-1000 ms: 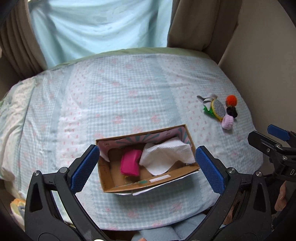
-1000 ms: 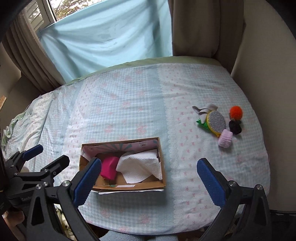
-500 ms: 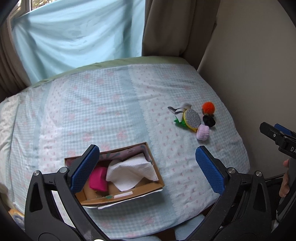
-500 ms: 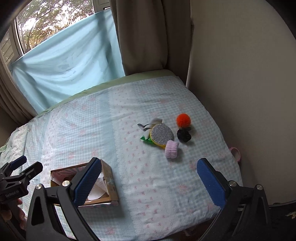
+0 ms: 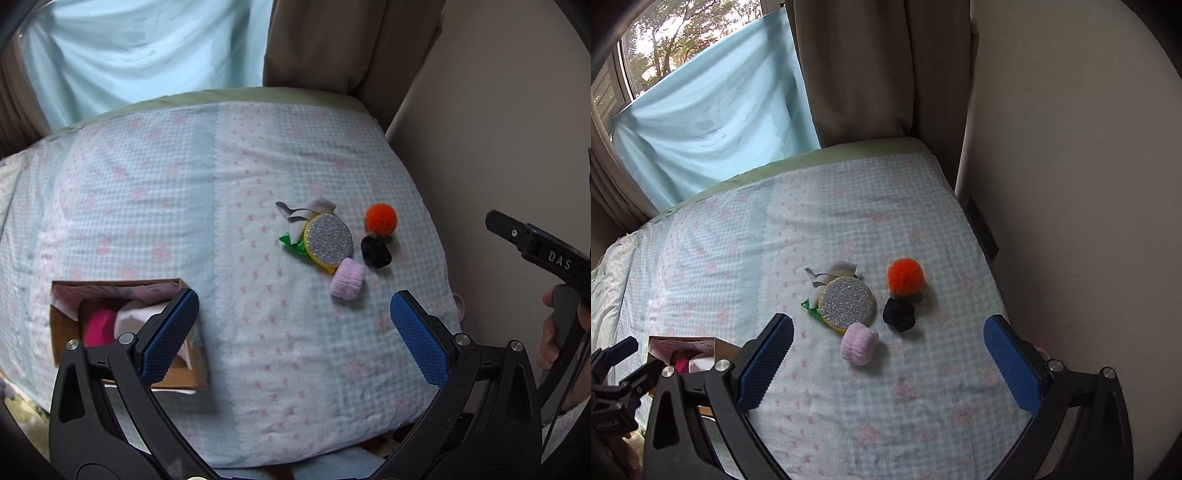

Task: Organize soft objects
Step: 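Move both tools back over the remaining items on the bed, then grasp the pink scrunchie with the left tool while the right tool grasps the orange pompom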

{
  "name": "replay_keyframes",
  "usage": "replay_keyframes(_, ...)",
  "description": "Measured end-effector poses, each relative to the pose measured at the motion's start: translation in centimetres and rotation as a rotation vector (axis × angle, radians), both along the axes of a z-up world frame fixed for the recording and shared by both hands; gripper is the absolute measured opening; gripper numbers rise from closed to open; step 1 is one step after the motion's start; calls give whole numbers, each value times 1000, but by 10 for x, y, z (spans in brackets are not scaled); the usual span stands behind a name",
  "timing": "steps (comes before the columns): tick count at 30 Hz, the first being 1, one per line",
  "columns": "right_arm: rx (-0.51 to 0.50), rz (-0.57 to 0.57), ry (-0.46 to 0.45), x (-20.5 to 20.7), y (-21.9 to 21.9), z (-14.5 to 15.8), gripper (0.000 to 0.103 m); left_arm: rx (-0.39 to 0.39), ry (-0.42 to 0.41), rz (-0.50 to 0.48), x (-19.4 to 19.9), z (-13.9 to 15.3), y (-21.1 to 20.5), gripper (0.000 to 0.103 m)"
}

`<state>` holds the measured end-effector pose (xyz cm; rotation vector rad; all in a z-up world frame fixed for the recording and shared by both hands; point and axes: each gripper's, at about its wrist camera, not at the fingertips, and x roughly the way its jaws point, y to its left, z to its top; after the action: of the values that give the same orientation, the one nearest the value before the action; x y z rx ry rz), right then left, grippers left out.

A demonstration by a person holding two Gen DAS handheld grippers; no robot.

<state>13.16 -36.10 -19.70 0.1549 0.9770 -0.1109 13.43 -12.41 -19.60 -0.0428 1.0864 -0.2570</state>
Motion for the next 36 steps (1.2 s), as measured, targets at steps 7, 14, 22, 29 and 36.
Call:
replay_keyframes(7,17,48,32,47,-41,-36,103,5,52,-32,13,-44,-64,103)
replay_keyframes(14,43,152,70,94,-62,-84,103,-17,88,-21,35,-117,-109,103)
replay_keyframes(22,69,275,142,149,-73,-165,103,26,120,57,62,-212,-133,103)
replay_keyframes(29,68,358,179,177,-69,-224,103,71,78,70,73,-247,-142,102)
replay_keyframes(36,89,367,193,184,-71,-252,103,73,60,85,90,-251,-157,102)
